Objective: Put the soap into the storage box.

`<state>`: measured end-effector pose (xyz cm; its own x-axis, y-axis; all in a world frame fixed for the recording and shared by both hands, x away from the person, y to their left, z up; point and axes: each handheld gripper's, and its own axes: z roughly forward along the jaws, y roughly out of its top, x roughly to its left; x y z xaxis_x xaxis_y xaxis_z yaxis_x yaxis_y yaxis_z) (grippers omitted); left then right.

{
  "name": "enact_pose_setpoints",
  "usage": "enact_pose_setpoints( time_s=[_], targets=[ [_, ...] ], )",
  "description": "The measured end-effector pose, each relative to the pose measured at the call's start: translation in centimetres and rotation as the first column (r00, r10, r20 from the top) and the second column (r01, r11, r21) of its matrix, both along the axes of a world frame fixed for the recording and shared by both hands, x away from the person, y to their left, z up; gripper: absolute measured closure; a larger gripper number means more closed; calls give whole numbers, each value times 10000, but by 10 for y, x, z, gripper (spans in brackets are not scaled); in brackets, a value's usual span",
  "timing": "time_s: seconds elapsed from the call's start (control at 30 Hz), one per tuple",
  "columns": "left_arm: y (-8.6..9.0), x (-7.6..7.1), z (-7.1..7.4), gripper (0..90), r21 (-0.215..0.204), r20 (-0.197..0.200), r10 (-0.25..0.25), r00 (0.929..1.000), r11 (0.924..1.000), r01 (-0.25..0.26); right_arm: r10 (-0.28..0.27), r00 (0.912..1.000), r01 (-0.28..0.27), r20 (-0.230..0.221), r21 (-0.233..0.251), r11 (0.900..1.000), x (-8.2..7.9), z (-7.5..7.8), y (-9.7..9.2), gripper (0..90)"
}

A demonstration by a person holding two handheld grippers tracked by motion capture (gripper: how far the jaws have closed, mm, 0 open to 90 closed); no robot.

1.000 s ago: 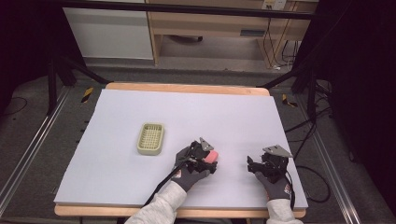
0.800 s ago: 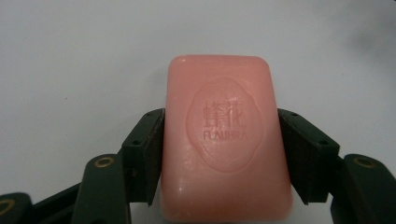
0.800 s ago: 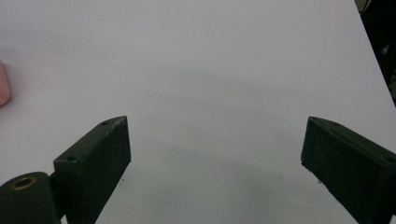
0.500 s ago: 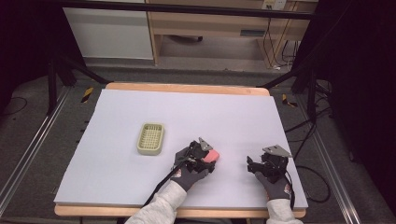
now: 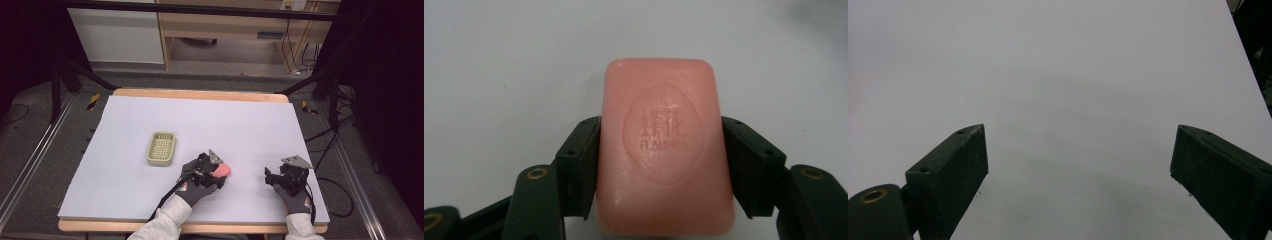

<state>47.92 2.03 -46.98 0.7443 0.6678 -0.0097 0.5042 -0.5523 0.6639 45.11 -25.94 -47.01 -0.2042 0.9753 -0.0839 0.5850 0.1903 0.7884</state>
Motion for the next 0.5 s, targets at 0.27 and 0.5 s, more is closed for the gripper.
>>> enact_pose_setpoints(
  time_s=[0.27,0.5],
  targets=[
    [-1,2,5,323,115,-2,-55,10000,9999,55,-20,10000,20,-14,1,10000,0,0,0,85],
    [-5,8,7,342,331,-149,-243,9996,9991,248,-33,10000,33,17,23,10000,0,0,0,84]
  ],
)
